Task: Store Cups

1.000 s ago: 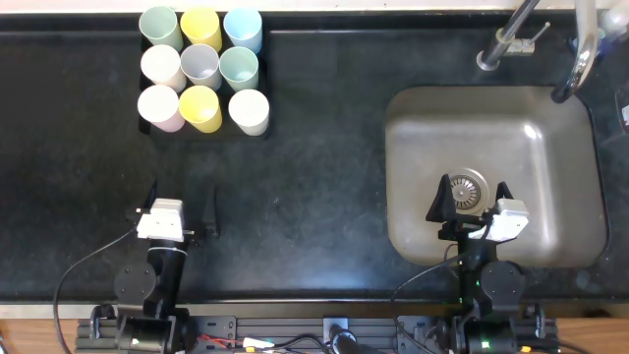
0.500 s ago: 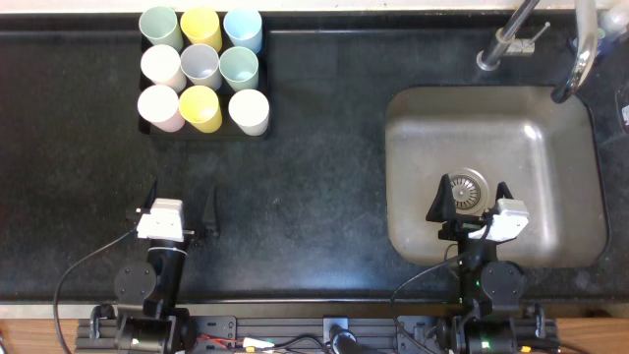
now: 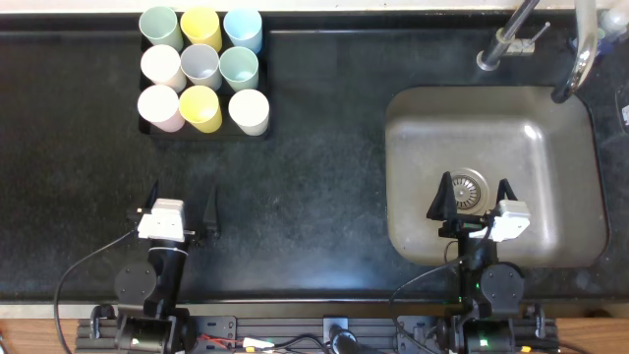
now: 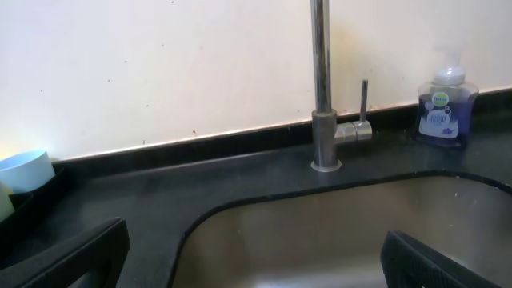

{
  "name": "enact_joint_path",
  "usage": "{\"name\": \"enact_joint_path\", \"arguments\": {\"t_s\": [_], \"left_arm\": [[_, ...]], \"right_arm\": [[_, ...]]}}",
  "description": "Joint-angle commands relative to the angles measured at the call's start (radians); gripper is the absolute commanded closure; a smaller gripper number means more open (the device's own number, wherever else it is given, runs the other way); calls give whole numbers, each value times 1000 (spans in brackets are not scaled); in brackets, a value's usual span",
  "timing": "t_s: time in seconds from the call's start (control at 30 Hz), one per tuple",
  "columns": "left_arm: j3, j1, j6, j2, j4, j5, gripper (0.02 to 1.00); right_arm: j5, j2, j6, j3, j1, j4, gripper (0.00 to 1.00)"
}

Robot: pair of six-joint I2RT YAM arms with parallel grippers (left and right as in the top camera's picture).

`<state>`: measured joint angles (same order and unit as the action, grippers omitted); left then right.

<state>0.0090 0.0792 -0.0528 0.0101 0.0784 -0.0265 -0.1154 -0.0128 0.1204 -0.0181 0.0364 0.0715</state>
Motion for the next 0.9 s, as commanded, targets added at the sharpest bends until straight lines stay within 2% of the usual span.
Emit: {"name": "enact_joint_path", "arguments": {"t_s": [0.03, 0.9], "left_arm": [[-1, 5, -11, -7, 2, -6, 20], [-1, 5, -11, -7, 2, -6, 20]], "right_arm": [[-1, 10, 7, 14, 11, -8, 5], [-1, 7, 7, 13, 22, -5, 3]]}}
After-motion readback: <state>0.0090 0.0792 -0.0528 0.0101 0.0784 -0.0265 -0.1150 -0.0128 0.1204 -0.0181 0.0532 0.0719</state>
